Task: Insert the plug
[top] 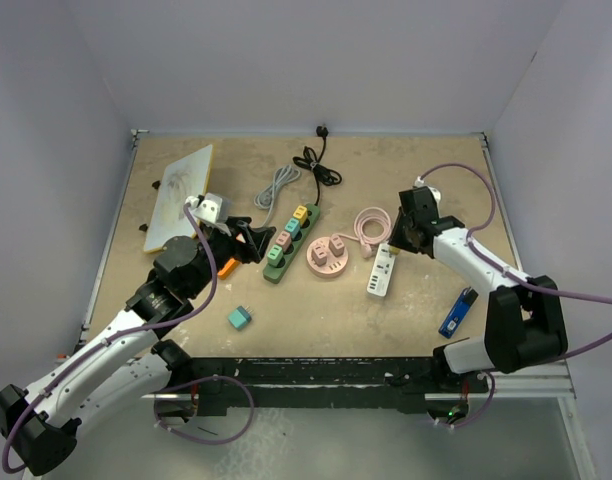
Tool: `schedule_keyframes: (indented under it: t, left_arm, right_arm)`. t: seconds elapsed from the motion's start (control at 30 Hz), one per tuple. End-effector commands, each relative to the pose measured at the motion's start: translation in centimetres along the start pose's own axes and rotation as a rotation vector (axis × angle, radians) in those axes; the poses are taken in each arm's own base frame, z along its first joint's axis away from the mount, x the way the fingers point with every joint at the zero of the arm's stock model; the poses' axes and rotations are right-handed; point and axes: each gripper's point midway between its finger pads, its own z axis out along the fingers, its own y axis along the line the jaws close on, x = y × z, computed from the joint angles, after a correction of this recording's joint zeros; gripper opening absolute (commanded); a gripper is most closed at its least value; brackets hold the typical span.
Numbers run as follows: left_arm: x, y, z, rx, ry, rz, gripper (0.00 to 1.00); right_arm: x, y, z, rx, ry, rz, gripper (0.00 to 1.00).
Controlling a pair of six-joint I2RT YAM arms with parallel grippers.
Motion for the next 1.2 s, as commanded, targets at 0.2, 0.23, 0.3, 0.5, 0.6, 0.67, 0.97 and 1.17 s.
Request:
schedule_keyframes:
  t: [0.2,0.23,0.3,0.5,0.6,0.67,0.97,1.17]
  left_arm:
    - [-0.9,-0.3,0.1,0.013,-0.039,0.011,0.62]
    - [-0.9,-0.3,0.1,0.013,-0.038,0.012,0.62]
    - [-0.9,-0.2,0.2,0.011,-0.039,0.011,0.62]
    - [-0.8,-0.3,0.2,0.016,-0.035,0.011,0.62]
    - [-0.8,-0.3,0.2,0.015,-0.034,0.013,0.62]
    - [-0.8,-0.3,0.2,0.014,-0.034,0.013,0.62]
    - [-0.7,-0.3,0.4,0.015,-0.030,0.013,0.62]
    - [-0.6,-0.3,0.4,0.018,-0.028,0.014,0.62]
  right_arm:
    - [1.8,0.9,0.2,-0.003,0.071,-0.060,0.00]
    - [2.0,0.9,0.2,-0.001,0.073,-0.062,0.00]
    - [2.1,0.9,0.3,0.001,0.077,-0.067,0.00]
    - [2.3,1.9,0.1,-0.037,0.078,-0.083,0.00]
    - [2.7,2.2,0.1,-0.056,0.090,-0.082,0.00]
    - [2.8,2.1,0.1,-0.055,0.094,-0.074,0.00]
    - [2.7,1.8,-0.3,-0.058,0.056,-0.088,0.00]
    - [3.2,2.5,-0.1,-0.109,0.043,-0.124,0.00]
